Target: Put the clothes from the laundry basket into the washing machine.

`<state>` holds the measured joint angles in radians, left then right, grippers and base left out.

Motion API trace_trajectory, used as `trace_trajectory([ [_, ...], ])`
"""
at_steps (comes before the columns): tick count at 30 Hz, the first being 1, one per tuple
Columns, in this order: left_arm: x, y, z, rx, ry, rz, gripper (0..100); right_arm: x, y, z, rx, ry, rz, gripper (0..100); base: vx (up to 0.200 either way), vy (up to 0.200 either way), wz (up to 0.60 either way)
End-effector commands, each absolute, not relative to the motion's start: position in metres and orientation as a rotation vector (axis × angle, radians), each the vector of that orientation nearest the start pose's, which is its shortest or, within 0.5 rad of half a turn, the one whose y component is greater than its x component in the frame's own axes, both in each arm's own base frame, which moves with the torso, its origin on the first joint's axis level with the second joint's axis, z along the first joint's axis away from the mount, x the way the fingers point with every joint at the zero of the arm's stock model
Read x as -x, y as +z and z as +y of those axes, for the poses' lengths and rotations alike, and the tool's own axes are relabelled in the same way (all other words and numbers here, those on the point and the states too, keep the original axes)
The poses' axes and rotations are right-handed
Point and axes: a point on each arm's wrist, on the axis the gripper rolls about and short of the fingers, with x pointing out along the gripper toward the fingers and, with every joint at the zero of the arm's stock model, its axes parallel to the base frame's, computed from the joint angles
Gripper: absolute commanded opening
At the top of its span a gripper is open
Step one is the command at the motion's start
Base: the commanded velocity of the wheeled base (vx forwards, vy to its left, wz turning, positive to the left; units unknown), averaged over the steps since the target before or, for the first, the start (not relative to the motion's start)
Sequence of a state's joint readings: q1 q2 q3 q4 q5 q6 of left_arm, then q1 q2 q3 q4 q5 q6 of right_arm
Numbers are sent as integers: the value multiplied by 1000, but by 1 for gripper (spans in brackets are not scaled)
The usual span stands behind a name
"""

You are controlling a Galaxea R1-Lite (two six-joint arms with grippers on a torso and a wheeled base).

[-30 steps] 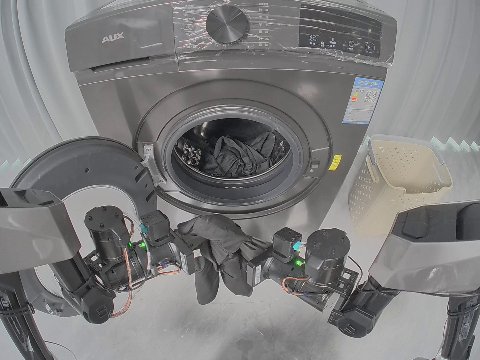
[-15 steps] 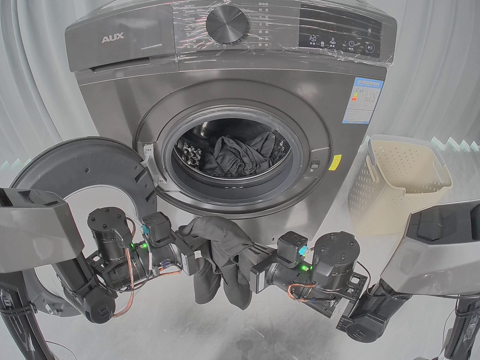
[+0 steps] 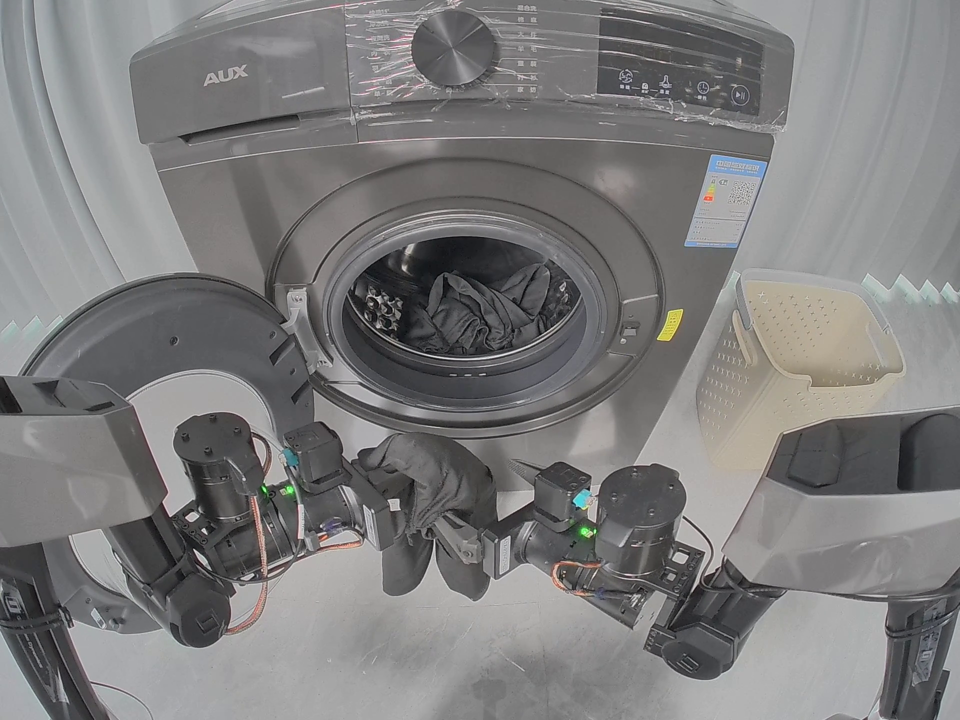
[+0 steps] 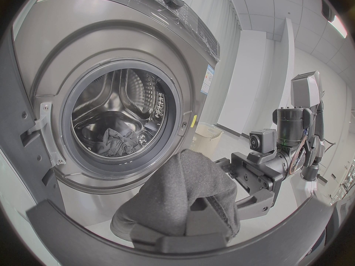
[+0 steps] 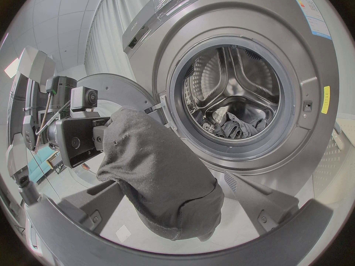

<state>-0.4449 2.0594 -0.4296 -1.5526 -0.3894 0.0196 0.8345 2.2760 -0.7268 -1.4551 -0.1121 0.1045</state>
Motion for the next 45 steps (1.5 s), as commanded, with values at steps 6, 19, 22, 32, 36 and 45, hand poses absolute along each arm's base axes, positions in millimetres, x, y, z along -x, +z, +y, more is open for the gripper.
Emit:
trace_trajectory([
  [6, -272, 78, -140, -21, -838, 71, 0, -253, 44, 284, -60, 732, 115, 100, 0, 0, 0],
  [19, -273, 75, -141, -20, -844, 82, 0, -249, 57, 289, -84, 747, 80, 0, 0, 0, 0],
  [22, -273, 74, -141, -18, -844, 88, 0, -240, 71, 286, -105, 748, 65, 0, 0, 0, 0],
  [32, -276, 66, -140, 10, -850, 124, 100, -223, 113, 269, -151, 756, -15, 0, 0, 0, 0],
  [36, -282, 57, -139, 5, -837, 145, 100, -222, 126, 263, -173, 750, -53, 0, 0, 0, 0],
  [45, -285, 51, -138, -3, -828, 157, 100, -231, 132, 257, -184, 688, -77, 0, 0, 0, 0],
])
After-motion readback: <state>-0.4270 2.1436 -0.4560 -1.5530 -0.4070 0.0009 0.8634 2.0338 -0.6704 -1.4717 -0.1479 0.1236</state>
